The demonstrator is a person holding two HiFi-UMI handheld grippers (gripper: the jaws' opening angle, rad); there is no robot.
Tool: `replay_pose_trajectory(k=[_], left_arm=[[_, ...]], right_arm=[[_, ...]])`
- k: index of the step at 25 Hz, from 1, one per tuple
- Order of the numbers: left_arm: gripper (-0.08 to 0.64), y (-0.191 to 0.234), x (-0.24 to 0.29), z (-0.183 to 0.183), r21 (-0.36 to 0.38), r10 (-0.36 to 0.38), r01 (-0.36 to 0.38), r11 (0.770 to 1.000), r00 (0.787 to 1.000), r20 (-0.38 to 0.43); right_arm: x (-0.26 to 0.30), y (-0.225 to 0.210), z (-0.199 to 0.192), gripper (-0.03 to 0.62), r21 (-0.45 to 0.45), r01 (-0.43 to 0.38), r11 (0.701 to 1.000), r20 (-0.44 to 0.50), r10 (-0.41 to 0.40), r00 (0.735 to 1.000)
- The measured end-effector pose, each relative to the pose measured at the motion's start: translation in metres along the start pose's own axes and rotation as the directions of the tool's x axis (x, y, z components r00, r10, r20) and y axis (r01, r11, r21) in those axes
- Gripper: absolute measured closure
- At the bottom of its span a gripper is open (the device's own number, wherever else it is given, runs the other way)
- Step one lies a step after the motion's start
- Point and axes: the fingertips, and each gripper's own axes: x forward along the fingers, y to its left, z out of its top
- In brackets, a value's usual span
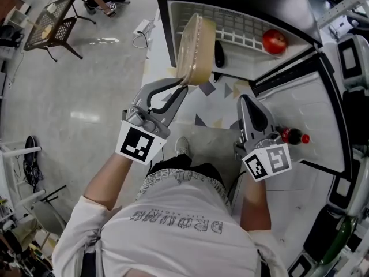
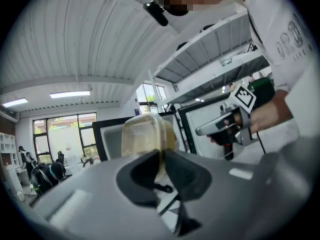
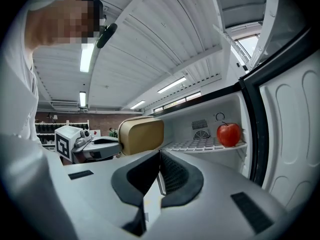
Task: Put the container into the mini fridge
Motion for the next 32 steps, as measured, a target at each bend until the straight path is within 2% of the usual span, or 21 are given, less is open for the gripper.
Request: replay_pose_trajectory(k=[7, 15, 25, 32], left_arm=[[0.515, 0.013, 0.018, -0.003, 0.085, -0.025, 0.027, 0.996, 0.999, -0.021], [0.515, 0.022, 0.039, -0.014, 0.148, -0.027, 0.041, 0.988, 0.995, -0.096], [0.515, 0.028, 0.073, -0.018, 0.291, -0.021, 0.077, 0.954, 0.982, -0.190], [0.515, 0.034, 0.100, -0.020, 0.354, -0.016, 0.109, 0.929, 0.967, -0.254]], right_arm=[[0.016, -0.004, 0.002, 0.589, 0.006, 0.003, 1.000, 0.003, -0.003, 1.000], [0.029, -0.015, -0.002, 0.591, 0.035, -0.013, 0.999, 0.003, 0.013, 1.000], [0.040, -0.040, -0.003, 0.591, 0.061, -0.042, 0.997, 0.011, 0.042, 0.999], [0.044, -0.061, -0.002, 0.591, 0.078, -0.053, 0.996, 0.013, 0.052, 0.999]])
